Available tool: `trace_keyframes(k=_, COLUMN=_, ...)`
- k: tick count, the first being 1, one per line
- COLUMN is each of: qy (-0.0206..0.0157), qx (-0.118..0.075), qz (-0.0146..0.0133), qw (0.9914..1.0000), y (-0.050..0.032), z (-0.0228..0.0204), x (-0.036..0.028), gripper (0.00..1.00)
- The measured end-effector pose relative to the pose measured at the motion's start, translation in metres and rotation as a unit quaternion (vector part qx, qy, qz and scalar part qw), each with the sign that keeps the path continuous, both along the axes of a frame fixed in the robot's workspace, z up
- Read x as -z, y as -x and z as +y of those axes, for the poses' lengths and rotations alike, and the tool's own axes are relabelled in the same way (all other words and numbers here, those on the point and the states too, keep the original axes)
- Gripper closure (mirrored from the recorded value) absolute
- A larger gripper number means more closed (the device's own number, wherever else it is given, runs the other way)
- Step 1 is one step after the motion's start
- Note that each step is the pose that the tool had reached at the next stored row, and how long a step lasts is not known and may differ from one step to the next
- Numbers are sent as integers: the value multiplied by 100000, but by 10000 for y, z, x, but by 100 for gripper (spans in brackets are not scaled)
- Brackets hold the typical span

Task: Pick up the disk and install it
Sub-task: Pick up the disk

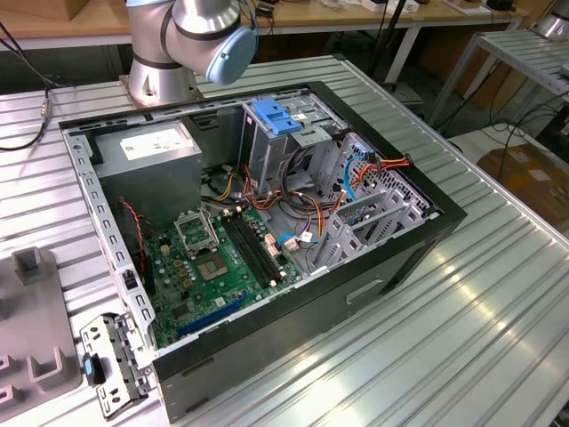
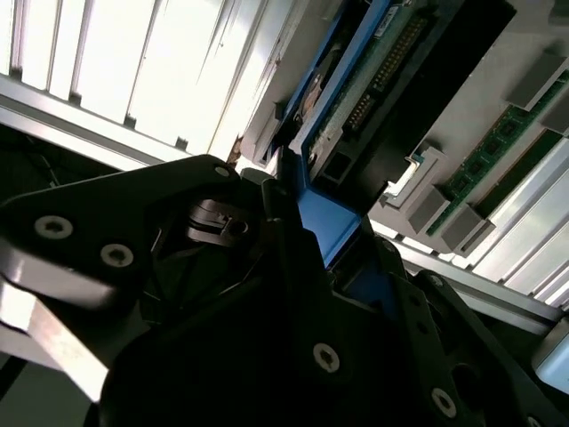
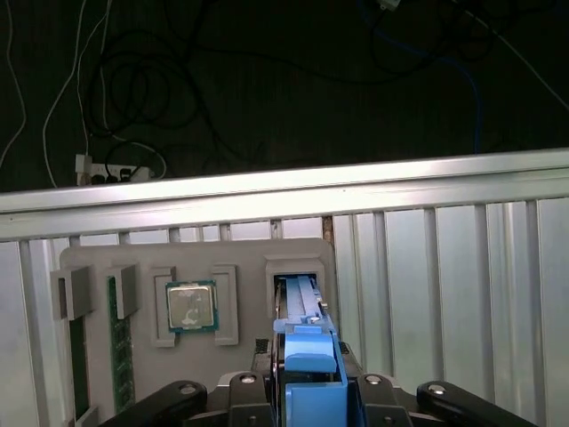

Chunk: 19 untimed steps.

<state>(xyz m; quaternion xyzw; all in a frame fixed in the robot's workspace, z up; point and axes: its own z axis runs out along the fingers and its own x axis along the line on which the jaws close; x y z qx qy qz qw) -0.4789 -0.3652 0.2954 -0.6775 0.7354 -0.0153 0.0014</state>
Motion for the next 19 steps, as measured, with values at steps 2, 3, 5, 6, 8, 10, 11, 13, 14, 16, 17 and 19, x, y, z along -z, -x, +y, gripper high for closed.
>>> trace_keyframes(k=2, qy=-1, qx=-518, qz=0, qw=99999, y=0, z=0, x=0, gripper=63)
trace_keyframes(k=3, qy=0, qx=-1479, qz=4, qw=99989, y=0, z=0, x=0, gripper=63)
trace_keyframes(k=5, qy=-2, qx=-3039, qz=-2, qw=99954, y=0, z=-1, x=0, gripper=63)
trace_keyframes(k=6, qy=-1, qx=-3458, qz=-3, qw=99940, y=0, z=-2, x=0, gripper=63)
trace_keyframes(k=8, qy=-2, qx=-3795, qz=-4, qw=99928, y=0, z=-2, x=0, gripper=63)
trace_keyframes(k=10, qy=-2, qx=-3798, qz=-3, qw=99928, y=0, z=-2, x=0, gripper=63)
trace_keyframes(k=11, qy=-4, qx=-3798, qz=-3, qw=99928, y=0, z=-2, x=0, gripper=63)
trace_keyframes(k=13, qy=-6, qx=-3721, qz=-6, qw=99931, y=0, z=-2, x=0, gripper=63)
trace_keyframes(k=14, qy=-4, qx=-3355, qz=0, qw=99944, y=0, z=-2, x=0, gripper=63)
trace_keyframes(k=16, qy=-3, qx=-3094, qz=-3, qw=99952, y=0, z=-2, x=0, gripper=63)
trace_keyframes(k=17, qy=-2, qx=-3093, qz=-1, qw=99952, y=0, z=-2, x=0, gripper=63)
trace_keyframes(k=19, qy=-4, qx=-3089, qz=-4, qw=99952, y=0, z=-2, x=0, gripper=63)
